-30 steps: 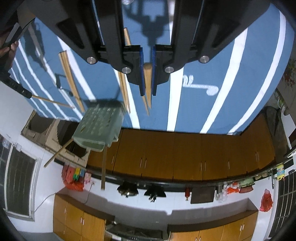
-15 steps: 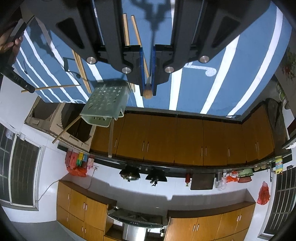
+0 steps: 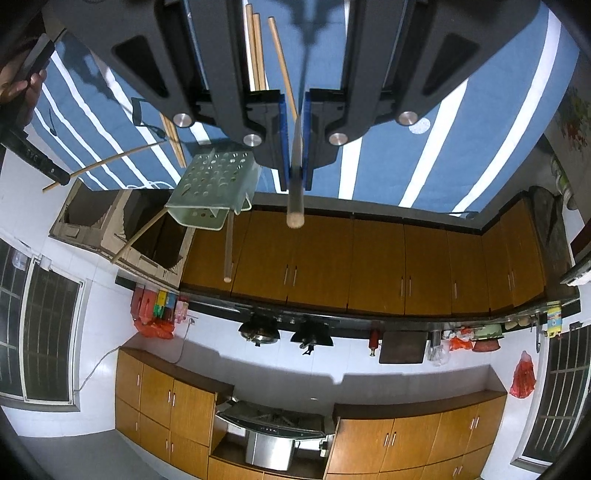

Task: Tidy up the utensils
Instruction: 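Lift both held chopsticks and carry them above the green holder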

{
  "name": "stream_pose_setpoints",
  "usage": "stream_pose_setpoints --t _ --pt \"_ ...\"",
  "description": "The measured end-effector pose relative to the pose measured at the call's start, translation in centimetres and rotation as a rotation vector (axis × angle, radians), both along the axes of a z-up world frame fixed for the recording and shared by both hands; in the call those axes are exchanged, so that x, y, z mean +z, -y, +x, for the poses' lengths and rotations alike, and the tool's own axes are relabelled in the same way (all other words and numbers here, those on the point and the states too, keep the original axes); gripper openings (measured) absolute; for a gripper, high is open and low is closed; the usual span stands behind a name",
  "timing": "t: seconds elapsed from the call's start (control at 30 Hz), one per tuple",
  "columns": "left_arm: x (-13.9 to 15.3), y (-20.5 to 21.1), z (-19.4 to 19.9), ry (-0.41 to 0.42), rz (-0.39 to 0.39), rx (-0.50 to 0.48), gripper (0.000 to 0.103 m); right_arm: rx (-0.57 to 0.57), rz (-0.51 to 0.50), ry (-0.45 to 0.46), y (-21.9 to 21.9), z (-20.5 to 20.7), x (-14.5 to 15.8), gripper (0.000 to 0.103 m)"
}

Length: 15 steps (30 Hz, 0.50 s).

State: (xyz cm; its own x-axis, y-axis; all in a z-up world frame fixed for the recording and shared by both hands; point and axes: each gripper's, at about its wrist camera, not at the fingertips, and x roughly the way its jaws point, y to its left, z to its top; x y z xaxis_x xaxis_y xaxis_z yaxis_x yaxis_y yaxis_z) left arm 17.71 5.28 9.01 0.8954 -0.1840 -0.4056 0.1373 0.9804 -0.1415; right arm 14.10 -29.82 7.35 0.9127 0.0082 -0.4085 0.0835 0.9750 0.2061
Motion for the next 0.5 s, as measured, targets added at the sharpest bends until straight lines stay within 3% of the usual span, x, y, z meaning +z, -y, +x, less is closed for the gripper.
stream_pose_setpoints --t 0.5 --pt "4.6 0.2 -0.5 0.101 -0.022 -0.028 0.007 0.035 0.019 0.146 -0.3 -0.6 5.1 0.007"
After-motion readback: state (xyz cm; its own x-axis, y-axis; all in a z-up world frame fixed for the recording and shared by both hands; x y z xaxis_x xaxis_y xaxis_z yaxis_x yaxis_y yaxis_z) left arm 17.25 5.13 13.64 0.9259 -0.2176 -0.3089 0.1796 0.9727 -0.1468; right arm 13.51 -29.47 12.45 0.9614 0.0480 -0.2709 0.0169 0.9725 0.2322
